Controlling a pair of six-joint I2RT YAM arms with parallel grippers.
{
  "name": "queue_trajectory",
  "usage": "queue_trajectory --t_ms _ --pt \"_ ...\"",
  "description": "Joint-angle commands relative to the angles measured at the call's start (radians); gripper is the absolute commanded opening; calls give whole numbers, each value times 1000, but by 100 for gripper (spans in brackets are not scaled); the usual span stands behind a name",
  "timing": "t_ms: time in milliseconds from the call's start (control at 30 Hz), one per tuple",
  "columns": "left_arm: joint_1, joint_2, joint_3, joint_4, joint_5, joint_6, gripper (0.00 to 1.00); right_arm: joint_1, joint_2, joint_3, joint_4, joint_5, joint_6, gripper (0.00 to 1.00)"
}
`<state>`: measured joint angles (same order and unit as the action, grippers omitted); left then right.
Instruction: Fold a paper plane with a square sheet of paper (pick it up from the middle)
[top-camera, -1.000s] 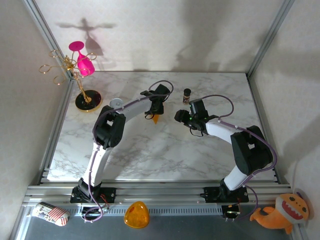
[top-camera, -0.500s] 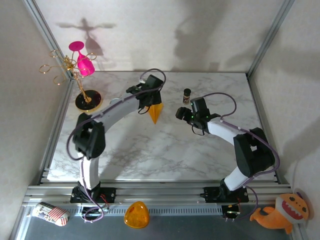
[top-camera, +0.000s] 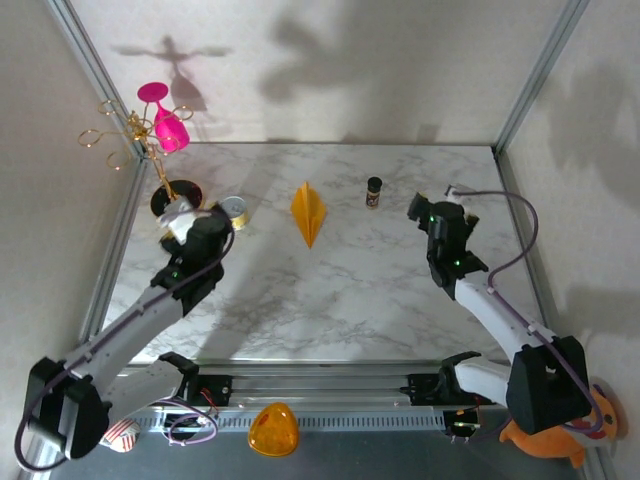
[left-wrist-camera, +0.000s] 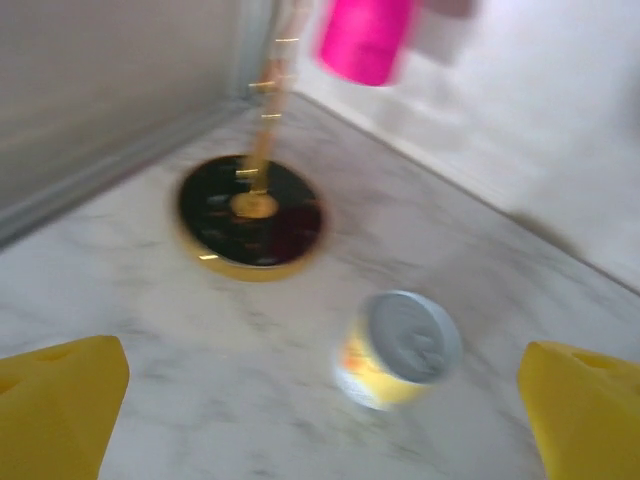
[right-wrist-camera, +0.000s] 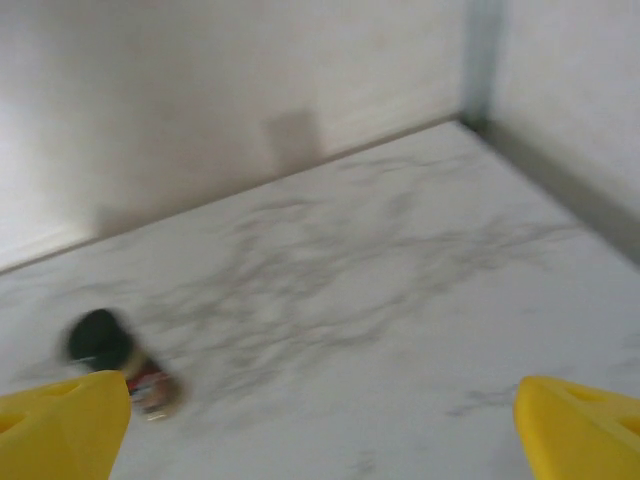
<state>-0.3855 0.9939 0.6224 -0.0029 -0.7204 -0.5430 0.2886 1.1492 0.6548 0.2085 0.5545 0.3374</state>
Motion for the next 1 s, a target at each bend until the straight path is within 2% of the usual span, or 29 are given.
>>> queue_trajectory --t_ms 0,67,167,267,400,500,600,700,833,967 --pt "66 -100 -165 221 -125 63 100 -69 5 -113 180 118 -72 99" --pt "93 -148 -259 321 -146 111 100 -109 21 -189 285 115 -101 99" --pt "148 -154 -374 500 -120 187 100 -146 57 -270 446 105 -169 99" --pt "205 -93 -472 710 -2 270 100 -162 99 -317 581 31 -241 99" --pt "252 20 -542 962 189 352 100 -172 148 -390 808 -156 -317 99" --pt "275 99 -572 1123 346 403 100 -176 186 -429 908 -252 -346 99" --pt "286 182 -576 1229 449 425 100 -186 240 -428 957 -327 -361 99" --pt "287 243 -562 1294 501 442 100 -190 297 -444 1023 -366 -372 99" --pt "292 316 -511 1292 525 477 100 -207 336 -449 1062 -398 -365 99" --pt "313 468 -489 1403 549 471 100 -240 382 -463 1123 -454 -345 99"
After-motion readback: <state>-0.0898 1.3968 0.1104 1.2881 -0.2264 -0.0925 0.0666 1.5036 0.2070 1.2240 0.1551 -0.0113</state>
